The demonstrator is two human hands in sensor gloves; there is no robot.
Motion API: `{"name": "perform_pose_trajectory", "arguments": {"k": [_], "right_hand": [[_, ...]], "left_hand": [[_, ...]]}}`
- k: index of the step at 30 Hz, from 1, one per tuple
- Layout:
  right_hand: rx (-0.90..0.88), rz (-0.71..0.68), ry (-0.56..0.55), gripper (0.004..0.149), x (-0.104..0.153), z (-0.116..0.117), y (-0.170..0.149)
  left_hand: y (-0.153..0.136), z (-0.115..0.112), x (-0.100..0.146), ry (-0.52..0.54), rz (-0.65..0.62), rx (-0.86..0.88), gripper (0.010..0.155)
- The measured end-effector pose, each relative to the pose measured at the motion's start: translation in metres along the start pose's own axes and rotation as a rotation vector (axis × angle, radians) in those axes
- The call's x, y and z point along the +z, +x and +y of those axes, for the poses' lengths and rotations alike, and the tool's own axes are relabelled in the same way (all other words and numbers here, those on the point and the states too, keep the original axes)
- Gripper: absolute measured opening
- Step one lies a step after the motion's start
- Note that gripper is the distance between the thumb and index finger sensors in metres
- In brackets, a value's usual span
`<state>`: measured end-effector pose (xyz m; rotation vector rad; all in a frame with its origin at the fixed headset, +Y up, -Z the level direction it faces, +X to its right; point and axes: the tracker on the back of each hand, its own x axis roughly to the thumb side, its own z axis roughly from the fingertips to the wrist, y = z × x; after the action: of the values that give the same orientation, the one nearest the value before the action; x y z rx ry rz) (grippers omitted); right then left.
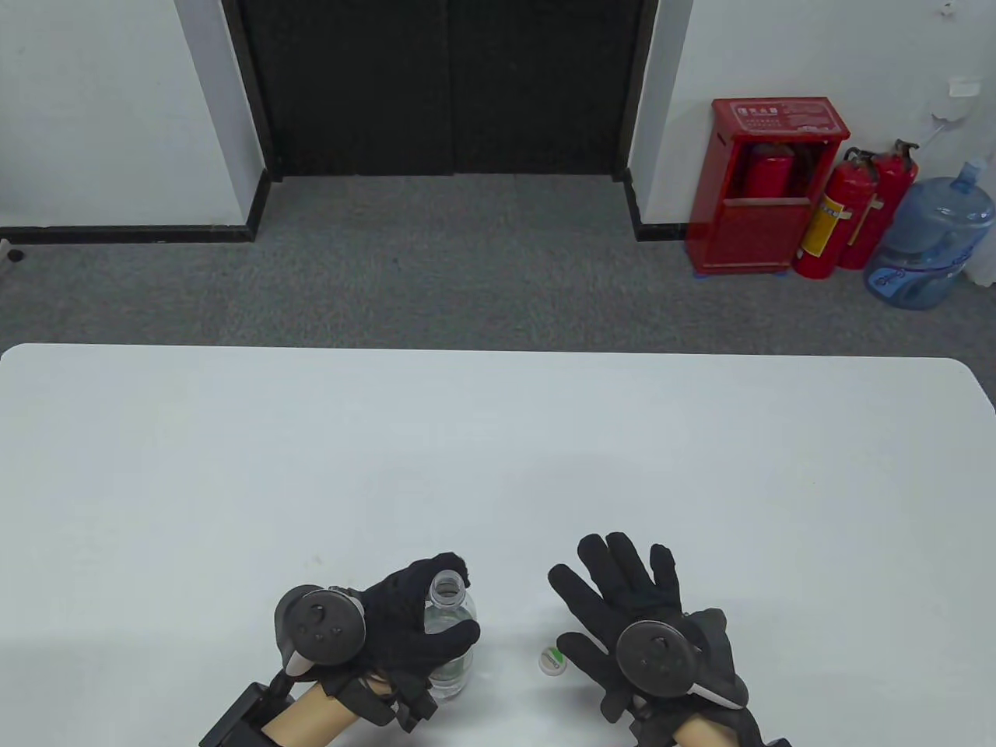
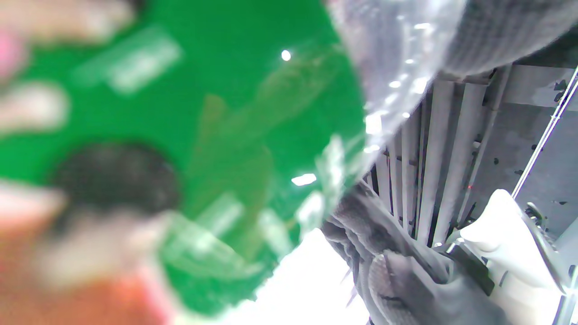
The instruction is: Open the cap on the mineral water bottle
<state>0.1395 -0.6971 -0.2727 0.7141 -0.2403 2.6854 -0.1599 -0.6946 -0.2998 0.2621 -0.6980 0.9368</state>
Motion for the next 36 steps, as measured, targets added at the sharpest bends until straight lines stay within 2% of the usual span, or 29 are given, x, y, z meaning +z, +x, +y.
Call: {"name": "perform_pose_trajectory", "arguments": {"k": [3, 14, 18, 24, 30, 36], "right_hand": [[0.005, 0.001, 0.014, 0.073, -0.001, 0.002, -0.001], [-0.019, 0.010, 0.029, 0.073, -0.002, 0.001, -0.002], [-0.018, 0.011, 0.038, 0.073, -0.002, 0.001, -0.003], [-0.025, 0.017, 0.046, 0.073, -0.002, 0.000, -0.005], [-0.028, 0.024, 0.046, 0.073, -0.003, 0.000, -0.006], [-0.025, 0.023, 0.038, 0.073, -0.003, 0.000, -0.006]], "left_hand": [[-0.004, -0.001, -0.013, -0.020, 0.026, 0.001, 0.075], [-0.054, -0.020, -0.099, 0.022, 0.125, -0.004, 0.075], [-0.066, -0.028, -0.115, 0.027, 0.152, -0.036, 0.075], [-0.076, -0.031, -0.112, 0.037, 0.180, -0.016, 0.078], [-0.070, -0.025, -0.102, -0.051, 0.213, 0.032, 0.090], [-0.055, -0.002, -0.066, -0.087, 0.145, -0.084, 0.091]]}}
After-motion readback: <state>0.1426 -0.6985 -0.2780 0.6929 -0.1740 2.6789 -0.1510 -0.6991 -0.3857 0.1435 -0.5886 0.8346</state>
